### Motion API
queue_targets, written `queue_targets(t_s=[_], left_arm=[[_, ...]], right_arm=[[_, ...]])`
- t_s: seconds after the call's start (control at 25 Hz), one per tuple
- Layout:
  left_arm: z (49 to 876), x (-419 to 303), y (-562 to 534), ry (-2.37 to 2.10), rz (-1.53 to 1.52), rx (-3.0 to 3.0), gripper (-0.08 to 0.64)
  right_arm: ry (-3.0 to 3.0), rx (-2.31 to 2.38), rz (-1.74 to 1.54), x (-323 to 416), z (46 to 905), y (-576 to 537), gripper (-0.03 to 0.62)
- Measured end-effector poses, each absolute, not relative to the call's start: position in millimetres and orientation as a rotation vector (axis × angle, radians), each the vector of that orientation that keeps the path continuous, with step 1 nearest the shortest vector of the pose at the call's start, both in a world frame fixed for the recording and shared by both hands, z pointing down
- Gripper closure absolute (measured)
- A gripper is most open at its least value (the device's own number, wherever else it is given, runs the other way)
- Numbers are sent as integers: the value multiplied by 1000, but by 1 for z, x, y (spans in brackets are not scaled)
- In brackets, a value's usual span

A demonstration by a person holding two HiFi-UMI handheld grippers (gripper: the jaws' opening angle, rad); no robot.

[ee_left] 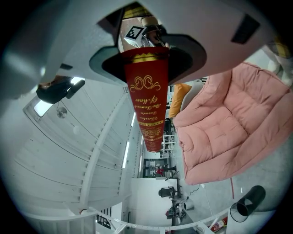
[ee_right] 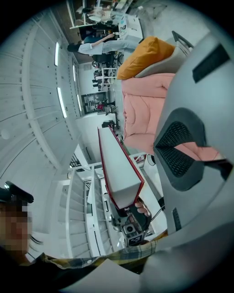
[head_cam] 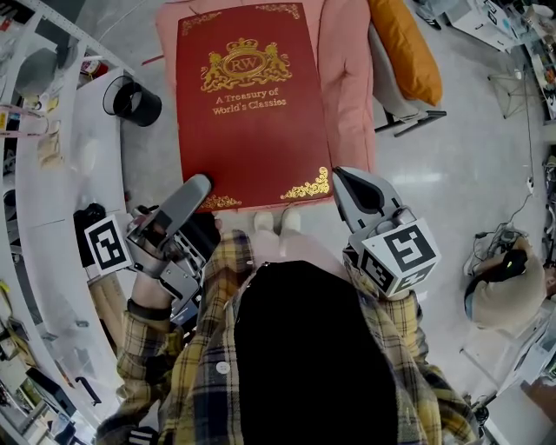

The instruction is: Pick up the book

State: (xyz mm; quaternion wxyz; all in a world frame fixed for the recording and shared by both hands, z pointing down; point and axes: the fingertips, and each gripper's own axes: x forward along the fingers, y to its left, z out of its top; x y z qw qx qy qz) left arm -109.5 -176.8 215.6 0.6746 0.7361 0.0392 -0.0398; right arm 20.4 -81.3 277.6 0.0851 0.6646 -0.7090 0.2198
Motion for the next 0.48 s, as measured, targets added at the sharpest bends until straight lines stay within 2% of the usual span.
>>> queue_targets(t_s=[0.48], left_arm=[[216, -109, -175, 98, -83, 1643, 310]], right_arm=[[-2113, 1978, 659, 18, 277, -85, 580]])
